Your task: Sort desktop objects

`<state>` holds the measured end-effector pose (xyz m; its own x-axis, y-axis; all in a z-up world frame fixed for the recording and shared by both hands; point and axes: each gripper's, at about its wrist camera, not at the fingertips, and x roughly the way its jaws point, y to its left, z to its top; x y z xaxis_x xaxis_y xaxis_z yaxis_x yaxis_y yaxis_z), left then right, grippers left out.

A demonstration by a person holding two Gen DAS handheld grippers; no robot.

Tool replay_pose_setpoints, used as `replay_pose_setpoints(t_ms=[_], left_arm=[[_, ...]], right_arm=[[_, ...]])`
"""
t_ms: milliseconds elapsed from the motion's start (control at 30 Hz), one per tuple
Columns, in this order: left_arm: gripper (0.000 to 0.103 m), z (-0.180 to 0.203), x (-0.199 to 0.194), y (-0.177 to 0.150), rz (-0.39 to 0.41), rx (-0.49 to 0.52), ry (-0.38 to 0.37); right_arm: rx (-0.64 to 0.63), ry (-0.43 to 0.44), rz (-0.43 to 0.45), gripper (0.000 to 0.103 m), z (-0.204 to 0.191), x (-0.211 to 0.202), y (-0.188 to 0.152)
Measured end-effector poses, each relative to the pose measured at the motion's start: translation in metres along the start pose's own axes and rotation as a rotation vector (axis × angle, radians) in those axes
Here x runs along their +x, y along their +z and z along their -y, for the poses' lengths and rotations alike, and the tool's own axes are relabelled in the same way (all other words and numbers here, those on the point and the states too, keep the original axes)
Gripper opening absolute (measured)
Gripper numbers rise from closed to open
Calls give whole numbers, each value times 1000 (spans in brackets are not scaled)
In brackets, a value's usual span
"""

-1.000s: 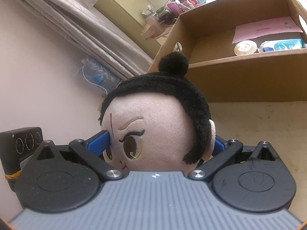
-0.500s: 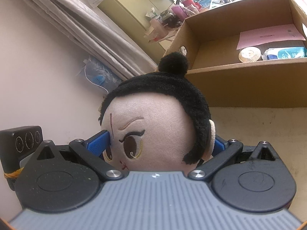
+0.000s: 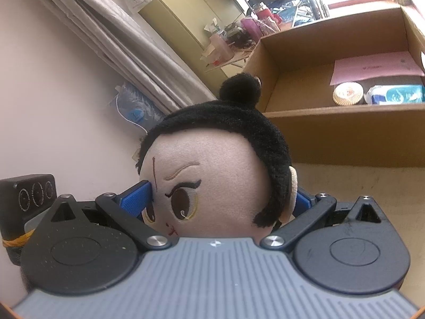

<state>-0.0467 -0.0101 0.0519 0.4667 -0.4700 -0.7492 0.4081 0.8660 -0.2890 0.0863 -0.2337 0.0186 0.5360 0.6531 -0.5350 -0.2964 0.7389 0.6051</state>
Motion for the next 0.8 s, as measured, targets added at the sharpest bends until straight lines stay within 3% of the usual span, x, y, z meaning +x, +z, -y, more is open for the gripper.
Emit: replay_pose_setpoints(t_ms=[500,800], left_arm=[[103,-2,0,6,38,29,3],[103,-22,-3,1,54,-36,-19]], right_arm=[[35,-81,6,102,14,13,6],[49,-126,32,102,26,13,8]])
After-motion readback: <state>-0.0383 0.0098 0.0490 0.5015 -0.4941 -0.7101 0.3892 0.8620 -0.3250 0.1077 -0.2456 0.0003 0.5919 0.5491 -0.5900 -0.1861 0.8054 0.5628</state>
